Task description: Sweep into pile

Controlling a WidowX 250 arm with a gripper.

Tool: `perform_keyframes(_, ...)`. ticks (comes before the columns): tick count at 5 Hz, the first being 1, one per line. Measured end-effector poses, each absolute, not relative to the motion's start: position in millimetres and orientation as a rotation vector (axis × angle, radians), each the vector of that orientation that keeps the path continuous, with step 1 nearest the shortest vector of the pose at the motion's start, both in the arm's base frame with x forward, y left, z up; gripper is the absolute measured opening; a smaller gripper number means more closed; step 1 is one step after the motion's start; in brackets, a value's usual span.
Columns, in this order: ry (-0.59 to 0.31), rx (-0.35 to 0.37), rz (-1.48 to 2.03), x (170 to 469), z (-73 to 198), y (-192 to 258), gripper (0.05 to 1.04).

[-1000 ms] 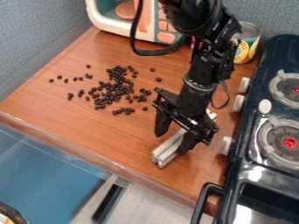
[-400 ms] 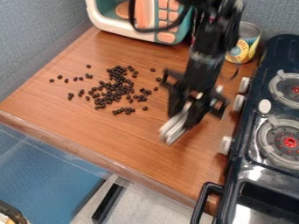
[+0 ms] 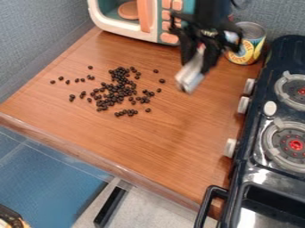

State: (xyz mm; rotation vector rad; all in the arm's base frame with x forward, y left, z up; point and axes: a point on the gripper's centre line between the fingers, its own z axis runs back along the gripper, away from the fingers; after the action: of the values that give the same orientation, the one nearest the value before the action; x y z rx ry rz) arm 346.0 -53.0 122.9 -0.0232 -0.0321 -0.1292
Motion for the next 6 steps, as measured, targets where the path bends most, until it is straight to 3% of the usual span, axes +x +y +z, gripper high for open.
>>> perform_keyframes(4,-0.022,0.069,0.127,328,125,140,0.384)
perform_keyframes(6,0.065,0.213,0.160,340,87,203,0.384)
